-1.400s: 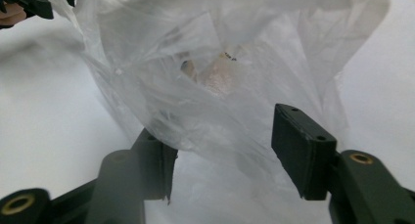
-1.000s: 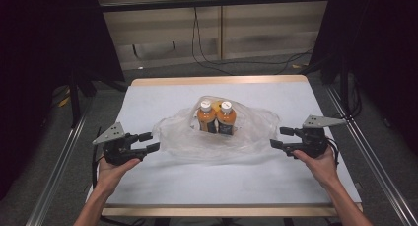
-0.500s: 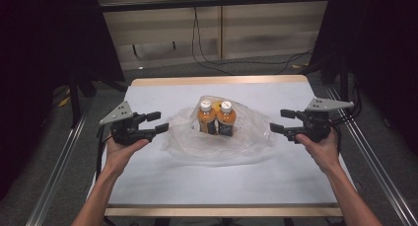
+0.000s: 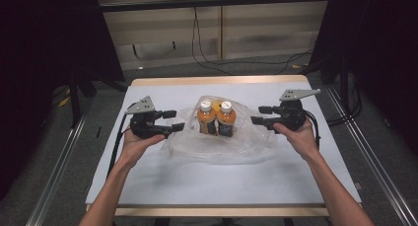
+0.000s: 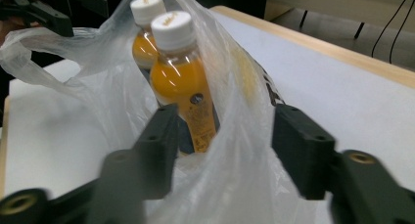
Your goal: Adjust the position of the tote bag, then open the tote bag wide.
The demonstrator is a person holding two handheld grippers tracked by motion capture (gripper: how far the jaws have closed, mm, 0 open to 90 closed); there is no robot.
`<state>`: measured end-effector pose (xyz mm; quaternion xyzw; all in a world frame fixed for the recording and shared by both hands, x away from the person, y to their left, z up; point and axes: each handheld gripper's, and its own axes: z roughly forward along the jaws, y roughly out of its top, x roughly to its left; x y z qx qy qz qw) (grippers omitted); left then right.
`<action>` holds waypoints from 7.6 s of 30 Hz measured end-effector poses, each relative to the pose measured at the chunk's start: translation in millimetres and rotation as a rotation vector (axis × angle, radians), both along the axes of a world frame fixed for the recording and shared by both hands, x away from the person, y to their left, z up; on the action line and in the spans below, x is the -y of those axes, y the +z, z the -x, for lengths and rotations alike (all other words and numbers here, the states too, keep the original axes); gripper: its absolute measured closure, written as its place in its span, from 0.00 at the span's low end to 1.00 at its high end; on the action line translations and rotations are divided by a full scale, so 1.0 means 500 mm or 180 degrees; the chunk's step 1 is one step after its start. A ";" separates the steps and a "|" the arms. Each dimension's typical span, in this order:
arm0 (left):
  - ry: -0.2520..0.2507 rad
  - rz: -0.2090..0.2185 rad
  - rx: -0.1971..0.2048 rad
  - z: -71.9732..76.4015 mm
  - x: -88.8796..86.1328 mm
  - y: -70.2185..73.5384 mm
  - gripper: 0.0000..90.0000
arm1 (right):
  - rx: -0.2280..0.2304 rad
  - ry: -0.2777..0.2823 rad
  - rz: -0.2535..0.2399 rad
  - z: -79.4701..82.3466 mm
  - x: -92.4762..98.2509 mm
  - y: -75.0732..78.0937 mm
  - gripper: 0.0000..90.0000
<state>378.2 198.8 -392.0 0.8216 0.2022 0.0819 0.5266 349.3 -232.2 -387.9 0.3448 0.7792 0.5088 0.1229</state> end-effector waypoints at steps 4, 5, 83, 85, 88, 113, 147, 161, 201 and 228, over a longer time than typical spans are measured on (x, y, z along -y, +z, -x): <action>-0.0027 -0.0165 -0.0115 -0.016 0.010 -0.027 0.42 | -0.0058 0.0001 0.0058 -0.022 -0.009 -0.019 0.79; -0.0016 -0.0201 -0.0144 -0.021 0.010 -0.031 0.45 | -0.0066 0.0010 0.0060 -0.026 -0.010 -0.022 0.86; 0.0090 -0.0263 0.0009 -0.033 -0.014 0.007 0.80 | 0.0138 -0.0006 0.0024 -0.059 -0.008 0.007 0.69; -0.0052 -0.0429 -0.0006 -0.029 0.021 0.006 0.83 | 0.0102 0.0144 0.0171 -0.053 -0.023 0.011 0.78; -0.0234 -0.0725 -0.0035 -0.030 0.067 -0.004 0.86 | -0.0027 0.0340 0.0469 -0.056 -0.048 0.001 0.90; -0.0311 -0.1816 -0.0499 -0.109 0.127 -0.140 0.93 | -0.0777 0.0603 0.1512 -0.137 -0.136 -0.152 1.00; -0.0277 -0.2356 -0.0307 -0.106 0.058 -0.127 0.95 | -0.0595 0.0402 0.2552 -0.091 0.010 -0.141 1.00; -0.0192 -0.2483 -0.0348 -0.112 0.006 -0.125 1.00 | -0.0595 0.0437 0.2443 -0.059 0.028 -0.141 1.00; 0.0031 -0.0725 -0.0171 -0.078 -0.009 -0.033 0.87 | -0.0239 0.0197 0.0877 -0.056 0.036 -0.081 0.90; -0.0507 -0.1219 0.0089 -0.004 0.234 -0.114 1.00 | -0.0540 0.0504 0.0939 -0.124 -0.108 -0.121 1.00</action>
